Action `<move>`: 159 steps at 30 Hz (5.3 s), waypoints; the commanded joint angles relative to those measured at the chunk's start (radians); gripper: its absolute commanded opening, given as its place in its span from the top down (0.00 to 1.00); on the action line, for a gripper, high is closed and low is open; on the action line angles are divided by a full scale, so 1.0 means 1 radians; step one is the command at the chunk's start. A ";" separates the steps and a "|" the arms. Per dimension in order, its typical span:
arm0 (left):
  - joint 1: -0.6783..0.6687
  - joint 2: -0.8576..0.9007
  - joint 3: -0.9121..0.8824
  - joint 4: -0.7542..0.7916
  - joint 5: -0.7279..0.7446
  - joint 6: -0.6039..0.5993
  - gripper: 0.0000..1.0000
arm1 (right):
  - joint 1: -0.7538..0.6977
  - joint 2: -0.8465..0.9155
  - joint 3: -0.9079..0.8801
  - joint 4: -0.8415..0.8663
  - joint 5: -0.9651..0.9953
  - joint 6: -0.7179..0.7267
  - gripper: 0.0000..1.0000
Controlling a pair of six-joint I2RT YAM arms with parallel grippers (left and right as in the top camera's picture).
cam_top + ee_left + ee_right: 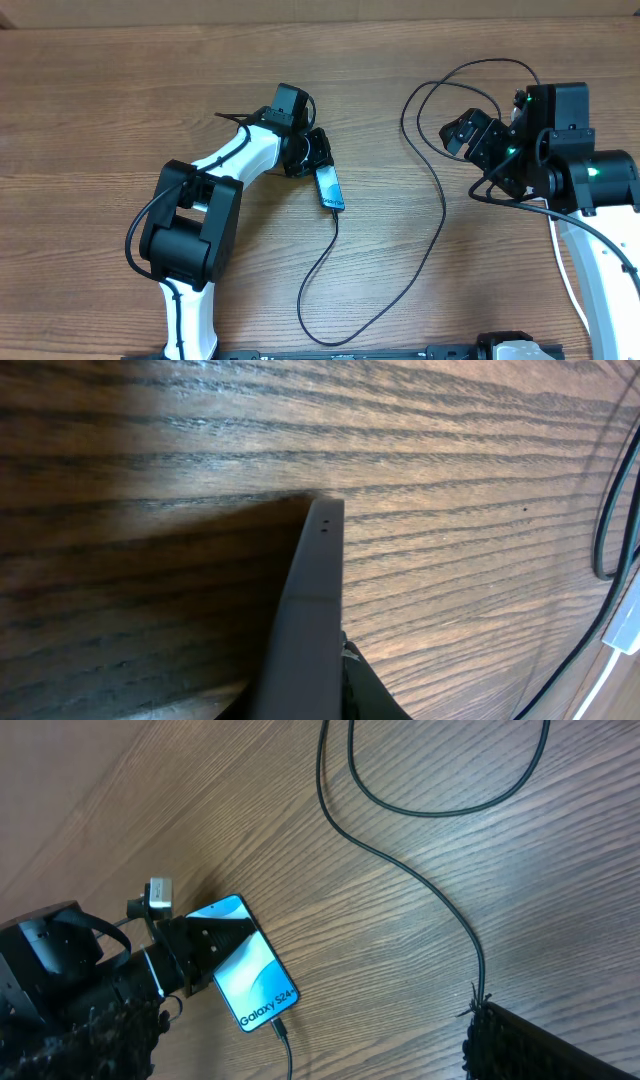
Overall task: Plug charger to phone and switch on socket
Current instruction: 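Set the phone flat on the table with the left gripper, then open the left gripper and lift it up away from the phone, then move the right gripper over the white power strip's switch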
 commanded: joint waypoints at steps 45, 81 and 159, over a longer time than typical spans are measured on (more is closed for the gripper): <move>-0.006 -0.011 -0.005 -0.023 0.005 0.009 0.24 | -0.003 -0.009 0.009 -0.008 0.014 -0.008 0.00; 0.023 -0.022 0.040 -0.121 -0.164 0.161 0.00 | -0.003 -0.009 0.009 -0.034 0.019 -0.009 0.00; 0.053 -0.621 0.360 -0.729 -0.508 0.357 0.00 | -0.642 0.588 0.349 0.134 -0.073 -0.420 0.00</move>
